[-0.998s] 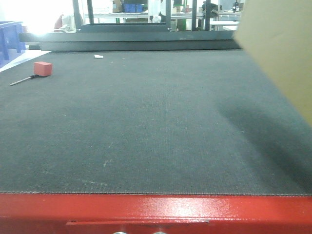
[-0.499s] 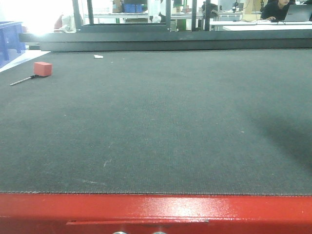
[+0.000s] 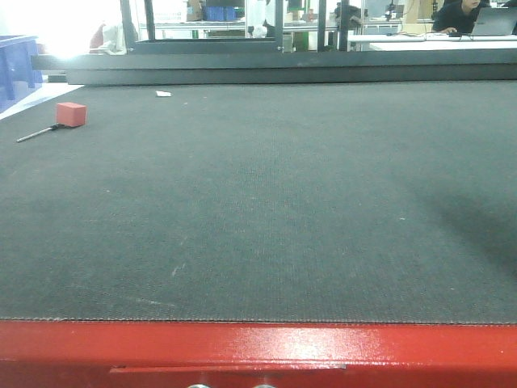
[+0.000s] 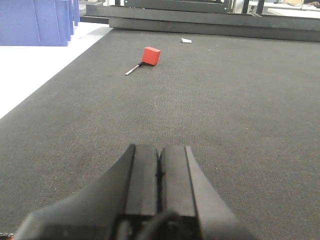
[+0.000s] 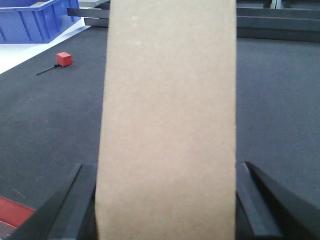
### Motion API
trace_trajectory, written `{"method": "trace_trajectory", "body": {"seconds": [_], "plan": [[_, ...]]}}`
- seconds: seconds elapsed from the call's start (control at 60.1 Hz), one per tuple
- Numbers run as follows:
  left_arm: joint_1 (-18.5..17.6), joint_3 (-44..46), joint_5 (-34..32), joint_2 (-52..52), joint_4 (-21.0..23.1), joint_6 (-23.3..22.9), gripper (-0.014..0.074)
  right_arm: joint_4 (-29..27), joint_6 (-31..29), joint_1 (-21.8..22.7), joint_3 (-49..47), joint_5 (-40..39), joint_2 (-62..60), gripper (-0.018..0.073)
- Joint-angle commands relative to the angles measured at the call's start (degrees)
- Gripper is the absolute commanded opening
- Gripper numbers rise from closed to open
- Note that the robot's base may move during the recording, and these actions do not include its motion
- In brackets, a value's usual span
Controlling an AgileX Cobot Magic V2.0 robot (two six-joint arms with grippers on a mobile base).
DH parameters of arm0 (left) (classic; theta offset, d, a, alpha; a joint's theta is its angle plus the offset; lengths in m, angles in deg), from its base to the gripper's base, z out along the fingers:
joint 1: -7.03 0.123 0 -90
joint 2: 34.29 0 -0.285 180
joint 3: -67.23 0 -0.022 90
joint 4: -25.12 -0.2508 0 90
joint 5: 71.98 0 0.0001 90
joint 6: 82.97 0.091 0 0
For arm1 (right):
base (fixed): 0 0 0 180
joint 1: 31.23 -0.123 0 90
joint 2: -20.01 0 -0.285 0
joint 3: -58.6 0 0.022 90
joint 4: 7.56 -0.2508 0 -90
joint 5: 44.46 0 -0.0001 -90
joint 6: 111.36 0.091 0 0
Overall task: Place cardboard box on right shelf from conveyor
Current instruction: 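Drive the base away from the conveyor toward the steel shelf rack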
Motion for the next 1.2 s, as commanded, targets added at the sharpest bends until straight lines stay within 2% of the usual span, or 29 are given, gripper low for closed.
{"method": "trace_trajectory", "body": {"seconds": [0.0, 1.181], "plan": [[0.2, -0.5, -4.9, -0.8, 0.3, 0.0, -0.0116, 1.1, -0.6, 0.2, -1.4, -5.1, 0.8, 0.0199], [0.1, -0.5, -4.9, -0.8, 0.3, 0.0, -0.0116, 1.1, -0.6, 0.2, -1.4, -5.1, 0.8, 0.0199]]}}
